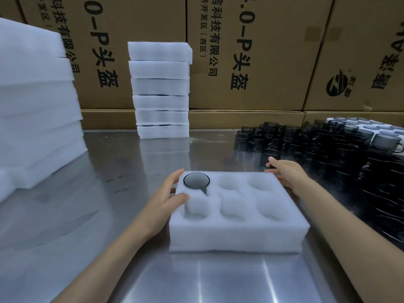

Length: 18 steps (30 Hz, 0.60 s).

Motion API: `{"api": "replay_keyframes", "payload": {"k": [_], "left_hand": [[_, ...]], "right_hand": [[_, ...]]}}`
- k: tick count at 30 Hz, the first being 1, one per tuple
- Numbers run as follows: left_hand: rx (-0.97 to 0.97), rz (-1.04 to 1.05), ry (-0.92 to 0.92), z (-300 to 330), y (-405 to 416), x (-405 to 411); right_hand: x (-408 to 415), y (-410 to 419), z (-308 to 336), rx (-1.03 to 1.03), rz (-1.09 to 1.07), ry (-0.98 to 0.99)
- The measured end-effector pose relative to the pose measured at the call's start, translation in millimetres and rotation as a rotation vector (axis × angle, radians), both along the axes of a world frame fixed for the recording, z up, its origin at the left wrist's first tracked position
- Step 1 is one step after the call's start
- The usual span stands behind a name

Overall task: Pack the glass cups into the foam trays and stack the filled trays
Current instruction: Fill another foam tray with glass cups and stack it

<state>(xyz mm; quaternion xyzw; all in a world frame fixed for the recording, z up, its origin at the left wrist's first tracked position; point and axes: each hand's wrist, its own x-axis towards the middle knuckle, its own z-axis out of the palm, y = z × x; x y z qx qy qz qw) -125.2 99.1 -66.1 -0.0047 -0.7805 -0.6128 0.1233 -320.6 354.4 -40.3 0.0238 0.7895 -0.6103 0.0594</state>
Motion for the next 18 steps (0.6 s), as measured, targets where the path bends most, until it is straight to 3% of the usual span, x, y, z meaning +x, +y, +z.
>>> {"api": "replay_keyframes", "payload": {"k": [5, 8, 13, 18], "left_hand": [[-0.01, 0.012, -0.003, 3.1, 2.8, 4.3], [-0.006, 0.021, 0.0, 4.2, 4.4, 5.9], [-0.019, 0.022, 0.01, 6.5, 6.0, 6.8], [-0.02, 0.021, 0.013, 7.2, 6.6, 6.3]], "right_hand": [[36.3, 1.0, 7.2, -0.099, -0.028, -0.076], [59.8, 3.7, 19.7, -0.177, -0.008, 0.059], [97.2, 1.6, 47.6, 0.054, 0.104, 0.534], [126.5, -22.0, 46.6, 0.214, 0.263, 0.562]]}}
